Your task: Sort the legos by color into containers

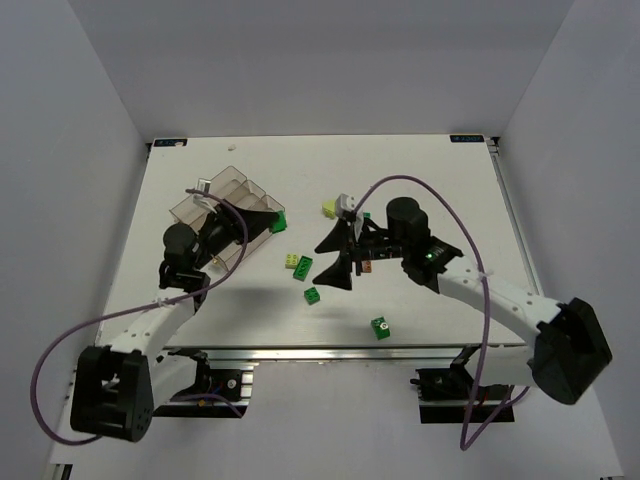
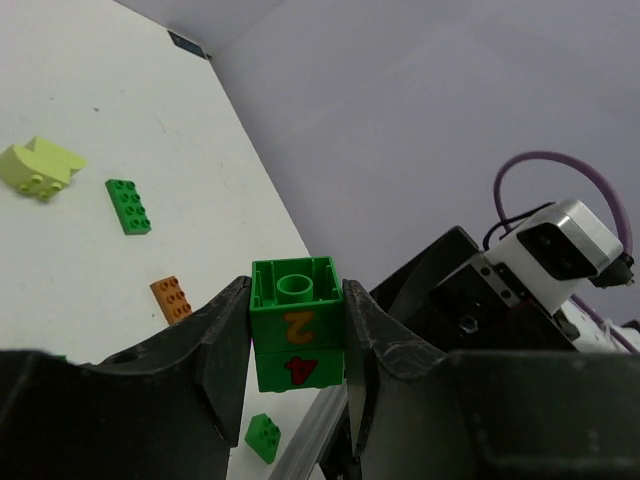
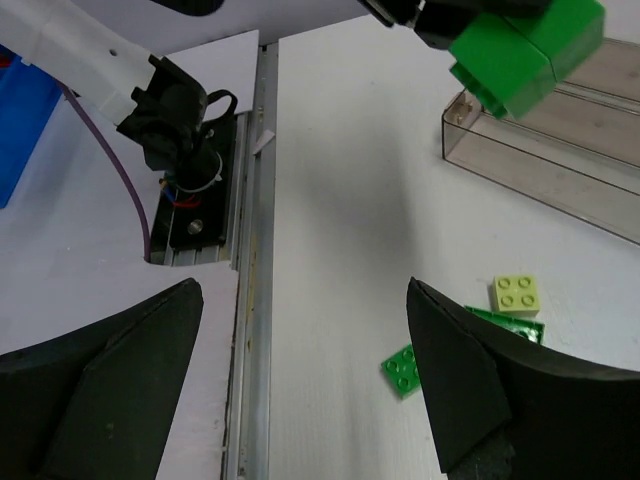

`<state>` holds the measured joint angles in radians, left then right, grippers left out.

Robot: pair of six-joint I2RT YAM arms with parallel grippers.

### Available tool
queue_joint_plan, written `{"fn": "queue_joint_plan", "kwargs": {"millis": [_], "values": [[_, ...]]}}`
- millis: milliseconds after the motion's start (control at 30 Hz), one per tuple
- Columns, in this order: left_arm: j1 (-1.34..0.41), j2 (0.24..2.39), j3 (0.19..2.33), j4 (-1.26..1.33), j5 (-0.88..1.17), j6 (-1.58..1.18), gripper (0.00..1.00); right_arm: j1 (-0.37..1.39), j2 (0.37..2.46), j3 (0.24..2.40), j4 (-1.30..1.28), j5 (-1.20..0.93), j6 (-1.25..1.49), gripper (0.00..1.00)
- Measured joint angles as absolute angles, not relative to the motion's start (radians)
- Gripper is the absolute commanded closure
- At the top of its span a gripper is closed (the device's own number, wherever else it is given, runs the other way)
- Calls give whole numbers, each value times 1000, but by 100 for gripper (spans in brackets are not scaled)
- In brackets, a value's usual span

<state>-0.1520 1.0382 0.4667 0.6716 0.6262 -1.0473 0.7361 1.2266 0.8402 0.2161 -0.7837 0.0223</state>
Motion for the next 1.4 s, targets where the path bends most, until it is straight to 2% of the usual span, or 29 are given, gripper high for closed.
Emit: {"fn": "queue_joint_plan", "kwargs": {"millis": [167,500,833,1100,1267,1400], "values": [[-172,1178,462,939,670,-1124,100,741,1333,861,360,-844,160,14],[-197,1286,415,1271,700,-1276,100,717,1291,746,669,-836,441,16],[-238,1320,335,1303,700,-1375,100,698,1304,719,794,-811,587,18],[-259,1320,335,1315,710,-1388,100,698,1441,785,778,-785,590,21],[-260,1320,335,1317,716,-1389,100,698,1533,848,788,-793,612,30],[-260,1329,336,1318,719,-1390,100,696,1591,883,823,-813,664,31]]}}
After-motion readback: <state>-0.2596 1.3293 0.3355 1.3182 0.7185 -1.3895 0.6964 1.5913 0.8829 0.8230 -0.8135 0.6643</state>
